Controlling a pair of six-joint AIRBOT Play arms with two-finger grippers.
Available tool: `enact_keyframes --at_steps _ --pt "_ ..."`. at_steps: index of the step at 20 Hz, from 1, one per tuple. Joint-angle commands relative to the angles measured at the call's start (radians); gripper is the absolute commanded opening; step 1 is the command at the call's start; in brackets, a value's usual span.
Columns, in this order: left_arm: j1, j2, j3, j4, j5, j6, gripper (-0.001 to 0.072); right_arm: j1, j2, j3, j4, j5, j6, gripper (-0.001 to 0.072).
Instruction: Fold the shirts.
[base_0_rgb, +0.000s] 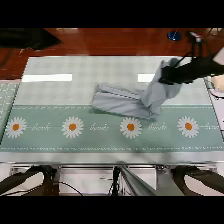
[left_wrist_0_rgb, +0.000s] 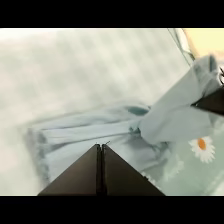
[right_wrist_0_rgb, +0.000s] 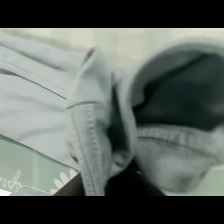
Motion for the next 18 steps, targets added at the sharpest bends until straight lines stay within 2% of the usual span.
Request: enact_keyframes --at_steps 1,6,8,14,15,17,18 --pt "0.159 0.161 0.0 0.023 -0.054 0.002 0.0021 0.152 -0.127 0.001 -0.03 -0.153 0.126 0.0019" --pt "0.172 0.209 -0.002 0.023 -0.182 0.019 0.0021 0.311 -0.292 0.001 -0.026 -0.33 0.248 0.0019" --pt "0.158 0.21 -0.034 0.022 -0.193 0.029 0.0021 0.363 -0.34 0.001 -0.018 -0.389 0.291 0.002" --pt "0.033 0.209 -0.255 0.022 -0.18 0.053 0.0021 0.447 -0.393 0.001 0.127 -0.627 0.314 0.0021" --pt "0.005 0.209 -0.301 0.022 -0.163 0.057 0.0021 0.45 -0.393 0.001 0.149 -0.668 0.314 0.0096" --pt "-0.051 0.209 -0.393 0.022 -0.112 0.063 0.0021 0.45 -0.393 0.001 0.198 -0.714 0.313 0.043" --pt "-0.08 0.209 -0.437 0.022 -0.083 0.064 0.0021 0.45 -0.391 0.001 0.225 -0.727 0.312 0.0507"
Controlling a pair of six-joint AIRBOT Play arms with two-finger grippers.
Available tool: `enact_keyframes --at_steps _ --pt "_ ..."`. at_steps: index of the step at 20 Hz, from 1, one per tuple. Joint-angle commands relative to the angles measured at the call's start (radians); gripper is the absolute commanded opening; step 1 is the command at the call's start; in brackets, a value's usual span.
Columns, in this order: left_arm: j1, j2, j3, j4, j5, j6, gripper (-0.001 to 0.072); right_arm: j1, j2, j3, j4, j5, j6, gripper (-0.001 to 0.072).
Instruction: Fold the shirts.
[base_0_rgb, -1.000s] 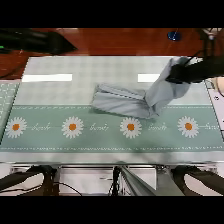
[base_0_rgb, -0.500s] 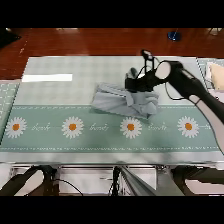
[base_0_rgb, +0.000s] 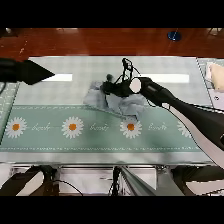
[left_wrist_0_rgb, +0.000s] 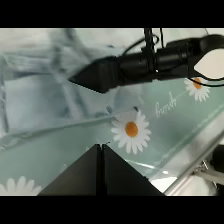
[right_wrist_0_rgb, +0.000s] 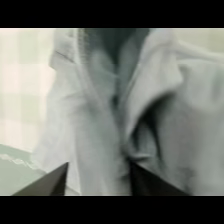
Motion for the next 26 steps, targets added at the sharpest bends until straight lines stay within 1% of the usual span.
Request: enact_keyframes --at_steps 1,3,5,6,7,8,10,13,14,15,16,17,18,19,20,21,24,26 --pt "-0.095 0.001 -0.155 0.0 0.088 0.01 0.0021 0.011 -0.003 0.001 0.103 -0.104 0.002 0.0548" --pt "-0.132 0.0 -0.219 0.0 0.129 0.024 0.0021 0.008 0.019 0.001 0.108 -0.105 -0.025 0.0557" --pt "-0.144 0.0 -0.255 0.0 0.137 0.028 0.0021 -0.011 0.074 0.001 0.105 -0.084 -0.095 0.0556" --pt "-0.144 0.0 -0.264 0.001 0.138 0.035 0.0021 -0.036 0.116 0.001 0.084 -0.05 -0.126 0.0556" --pt "-0.143 -0.002 -0.266 0.001 0.14 0.062 0.0021 -0.072 0.165 0.001 0.033 0.005 -0.136 0.0556" --pt "-0.143 -0.003 -0.266 0.001 0.15 0.085 0.0021 -0.114 0.214 0.001 -0.039 0.076 -0.136 0.0556" --pt "-0.139 -0.01 -0.266 0.0 0.183 0.094 0.0022 -0.222 0.322 0.001 -0.227 0.285 -0.135 0.0556" --pt "-0.135 -0.016 -0.266 0.0 0.215 0.094 0.0021 -0.395 0.447 0.001 -0.553 0.684 -0.137 0.0554" --pt "-0.136 -0.018 -0.266 0.001 0.219 0.094 0.0022 -0.453 0.464 -0.001 -0.673 0.814 -0.168 0.0549" --pt "-0.136 -0.021 -0.266 0.001 0.218 0.094 0.0021 -0.514 0.468 -0.014 -0.745 0.899 -0.224 0.055" --pt "-0.136 -0.025 -0.266 0.001 0.218 0.094 0.0021 -0.578 0.468 -0.041 -0.742 0.925 -0.265 0.0549" --pt "-0.136 -0.027 -0.266 0.001 0.218 0.094 0.0022 -0.651 0.468 -0.086 -0.66 0.916 -0.291 0.0553" --pt "-0.136 -0.028 -0.266 0.001 0.218 0.094 0.0022 -0.717 0.467 -0.141 -0.529 0.883 -0.311 0.0586" --pt "-0.136 -0.028 -0.266 0.001 0.217 0.094 0.0021 -0.782 0.467 -0.214 -0.362 0.833 -0.334 0.0606" --pt "-0.136 -0.028 -0.266 0.001 0.215 0.094 0.0022 -0.83 0.467 -0.296 -0.2 0.765 -0.368 0.0607" --pt "-0.136 -0.028 -0.266 0.001 0.215 0.094 0.0022 -0.856 0.467 -0.371 -0.074 0.697 -0.406 0.0607" --pt "-0.136 -0.028 -0.266 0.001 0.215 0.094 0.0022 -0.849 0.459 -0.555 0.214 0.5 -0.508 0.0607" --pt "-0.136 -0.028 -0.266 0.001 0.215 0.094 0.0022 -0.806 0.428 -0.621 0.328 0.412 -0.551 0.0607"
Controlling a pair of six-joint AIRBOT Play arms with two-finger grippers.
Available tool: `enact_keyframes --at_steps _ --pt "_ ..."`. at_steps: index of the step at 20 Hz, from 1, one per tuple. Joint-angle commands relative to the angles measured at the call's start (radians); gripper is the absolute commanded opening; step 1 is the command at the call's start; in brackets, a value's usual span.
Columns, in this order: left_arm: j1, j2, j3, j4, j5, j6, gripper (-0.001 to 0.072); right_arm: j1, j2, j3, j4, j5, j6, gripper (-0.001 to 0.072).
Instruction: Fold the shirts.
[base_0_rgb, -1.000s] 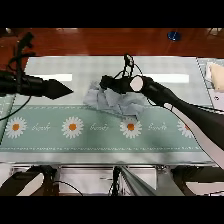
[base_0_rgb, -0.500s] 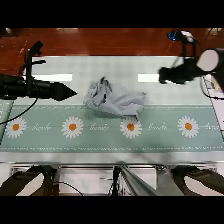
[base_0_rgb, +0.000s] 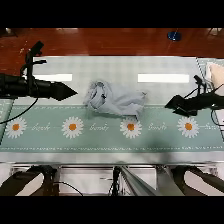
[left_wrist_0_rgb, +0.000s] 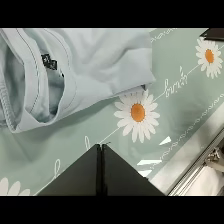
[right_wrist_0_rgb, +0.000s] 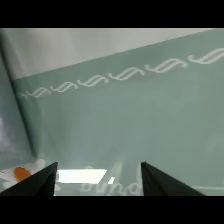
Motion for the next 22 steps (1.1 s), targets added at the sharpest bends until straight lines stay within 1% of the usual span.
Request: enact_keyframes --at_steps 1,3,7,9,10,11,12,13,15,16,18,19,21,22 --pt "0.0 0.0 0.0 0.0 0.0 0.001 0.0022 0.037 -0.047 -0.137 0.309 -0.184 -0.108 0.0607" --pt "0.0 0.0 0.0 0.0 0.0 0.001 0.0022 0.106 -0.101 -0.137 0.402 -0.243 -0.151 0.0607" --pt "0.0 0.0 0.0 0.0 -0.002 0.0 0.0022 0.242 -0.188 -0.137 0.67 -0.422 -0.237 0.0606" --pt "0.0 0.0 0.0 0.0 -0.005 0.001 0.0022 0.3 -0.22 -0.137 0.745 -0.49 -0.239 0.0597" --pt "0.0 0.0 0.0 0.0 -0.011 0.001 0.0022 0.327 -0.236 -0.137 0.766 -0.506 -0.238 0.0595" --pt "0.0 0.0 0.0 0.0 -0.021 0.001 0.0022 0.349 -0.251 -0.137 0.786 -0.51 -0.237 0.0576" --pt "0.0 0.0 0.0 0.0 -0.029 0.001 0.0022 0.371 -0.264 -0.136 0.805 -0.511 -0.238 0.0512" --pt "0.0 0.0 0.0 0.0 -0.032 0.001 0.0022 0.39 -0.271 -0.136 0.812 -0.512 -0.238 0.0425" --pt "0.0 0.0 0.0 0.0 -0.031 0.001 0.0022 0.406 -0.265 -0.136 0.83 -0.509 -0.246 0.0084" --pt "0.0 0.0 0.0 0.0 -0.032 0.001 0.0022 0.399 -0.251 -0.132 0.856 -0.486 -0.286 0.0019" --pt "0.0 0.0 0.0 0.0 -0.035 0.001 0.0022 0.37 -0.185 -0.107 0.864 -0.426 -0.372 0.0019" --pt "0.0 0.0 0.0 0.0 -0.035 0.002 0.0022 0.349 -0.137 -0.088 0.861 -0.393 -0.381 0.0019" --pt "0.0 -0.001 0.0 0.001 -0.034 0.014 0.0022 0.298 -0.011 -0.035 0.838 -0.333 -0.367 0.0019" --pt "0.0 -0.001 0.0 0.001 -0.034 0.027 0.0022 0.266 0.061 0.0 0.814 -0.309 -0.318 0.0018"
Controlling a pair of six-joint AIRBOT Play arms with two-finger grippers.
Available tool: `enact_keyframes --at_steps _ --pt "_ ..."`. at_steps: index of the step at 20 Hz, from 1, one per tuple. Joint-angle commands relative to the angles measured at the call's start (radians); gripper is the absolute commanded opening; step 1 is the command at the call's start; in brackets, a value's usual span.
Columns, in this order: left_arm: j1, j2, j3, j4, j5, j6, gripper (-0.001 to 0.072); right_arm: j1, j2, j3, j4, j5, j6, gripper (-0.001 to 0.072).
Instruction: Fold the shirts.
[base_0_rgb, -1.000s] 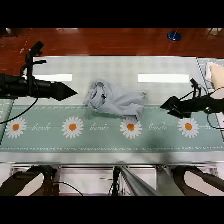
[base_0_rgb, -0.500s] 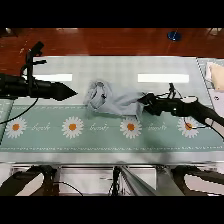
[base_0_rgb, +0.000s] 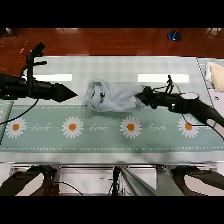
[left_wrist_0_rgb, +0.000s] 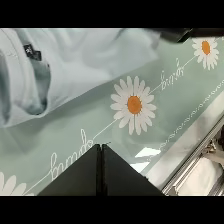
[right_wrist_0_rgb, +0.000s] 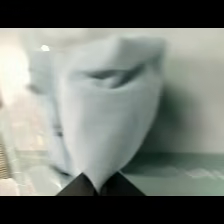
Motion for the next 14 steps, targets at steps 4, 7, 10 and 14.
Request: enact_keyframes --at_steps 4,7,10,14 --pt "0.0 -0.001 0.0 0.023 -0.002 0.032 0.0022 -0.205 0.357 0.271 -0.421 0.216 0.383 0.0018" --pt "0.0 -0.001 0.0 0.026 -0.002 0.032 0.0022 -0.374 0.43 0.423 -0.755 0.473 0.588 0.0018" --pt "0.0 0.0 0.0 0.027 -0.003 0.032 0.0022 -0.597 0.452 0.5 -0.93 0.731 0.634 0.0018" --pt "0.0 0.0 0.0 0.027 -0.08 0.076 0.0022 -0.848 0.452 0.509 -1.224 0.98 0.6 0.0018"
